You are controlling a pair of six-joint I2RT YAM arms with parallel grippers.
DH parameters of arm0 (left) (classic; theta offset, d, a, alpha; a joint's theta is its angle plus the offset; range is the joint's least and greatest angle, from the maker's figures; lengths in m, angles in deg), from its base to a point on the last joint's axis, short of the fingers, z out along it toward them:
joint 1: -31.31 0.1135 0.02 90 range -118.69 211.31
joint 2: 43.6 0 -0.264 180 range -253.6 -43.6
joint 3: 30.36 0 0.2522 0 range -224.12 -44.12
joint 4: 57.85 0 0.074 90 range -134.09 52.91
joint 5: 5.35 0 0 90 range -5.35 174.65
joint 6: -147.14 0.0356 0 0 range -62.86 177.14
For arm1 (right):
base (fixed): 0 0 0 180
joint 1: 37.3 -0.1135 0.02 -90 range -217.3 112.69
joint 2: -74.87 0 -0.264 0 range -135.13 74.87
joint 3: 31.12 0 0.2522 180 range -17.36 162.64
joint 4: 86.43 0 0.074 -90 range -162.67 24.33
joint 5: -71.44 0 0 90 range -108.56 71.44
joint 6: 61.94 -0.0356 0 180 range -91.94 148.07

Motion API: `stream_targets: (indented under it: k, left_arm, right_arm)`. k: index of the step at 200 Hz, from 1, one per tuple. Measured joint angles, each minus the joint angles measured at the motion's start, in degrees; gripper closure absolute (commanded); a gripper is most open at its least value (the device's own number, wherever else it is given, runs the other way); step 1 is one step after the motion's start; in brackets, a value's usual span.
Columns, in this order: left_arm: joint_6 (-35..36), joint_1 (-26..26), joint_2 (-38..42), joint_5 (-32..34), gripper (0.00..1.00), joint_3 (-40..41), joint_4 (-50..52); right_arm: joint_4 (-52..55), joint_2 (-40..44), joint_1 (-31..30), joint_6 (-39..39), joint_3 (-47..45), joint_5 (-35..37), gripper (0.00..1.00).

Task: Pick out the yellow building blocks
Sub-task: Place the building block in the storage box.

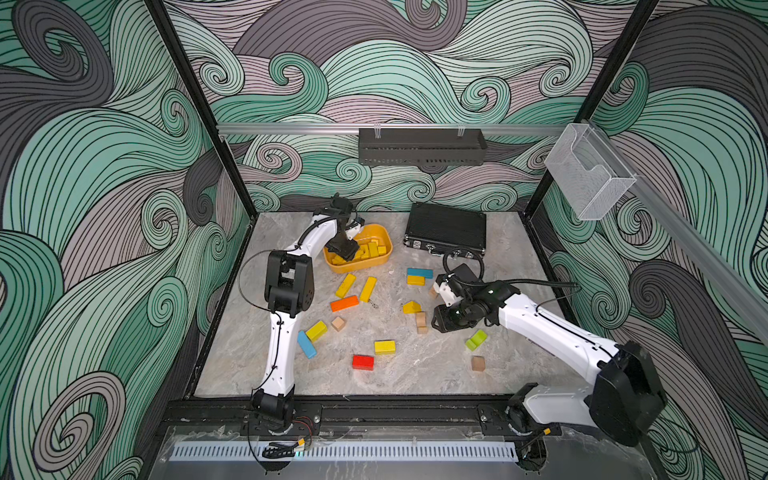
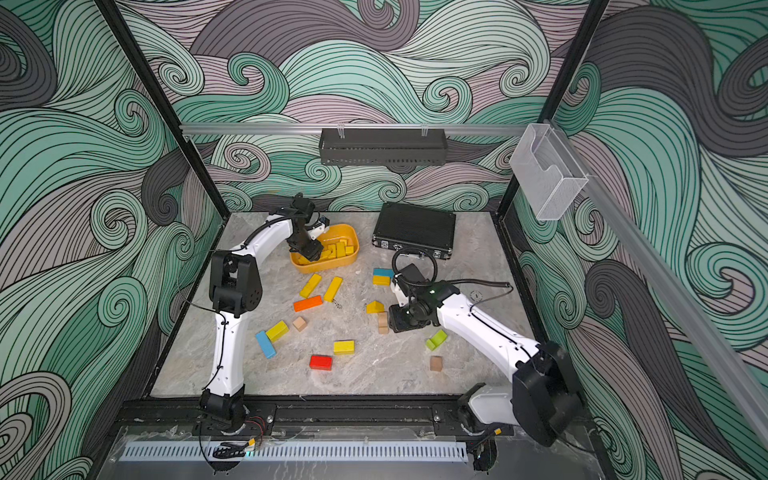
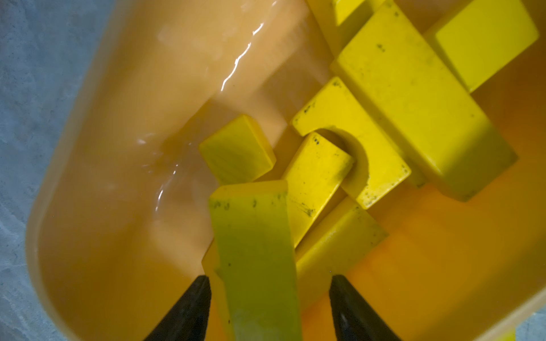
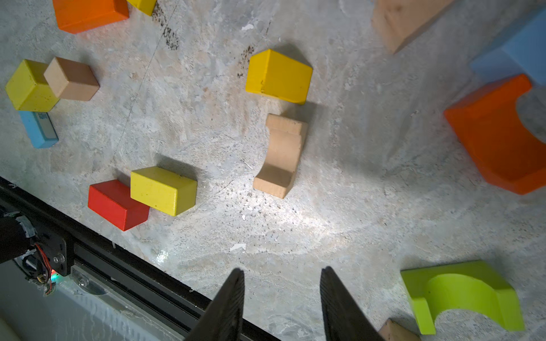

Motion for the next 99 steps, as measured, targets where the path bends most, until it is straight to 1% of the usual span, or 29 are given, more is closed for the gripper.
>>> stream_targets:
  k: [18,54,83,99]
  left_arm:
    - [0.0,0.0,2.3,0.0,0.33,2.1,-0.2]
    - [-0.2,0.0,10.5,-0.5,0.32,6.7,-0.3]
    - [-0.9,0.0,17.7,-1.7,0.22,11.1,-1.3]
    - [-1.4,0.0,21.4,-2.7,0.19,14.3,-1.7]
  right_arm:
    - [-2.0,-3.0,-1.1,-0.3,1.6,-1.2,0.56]
    - [-5.3,-9.5,-2.6,-0.8,4.1,-3.7,0.56]
    - [-6.8,-14.9,-3.5,-0.8,6.6,-5.0,0.56]
    - [-7.3,-17.7,-3.7,-0.8,8.1,-5.5,0.56]
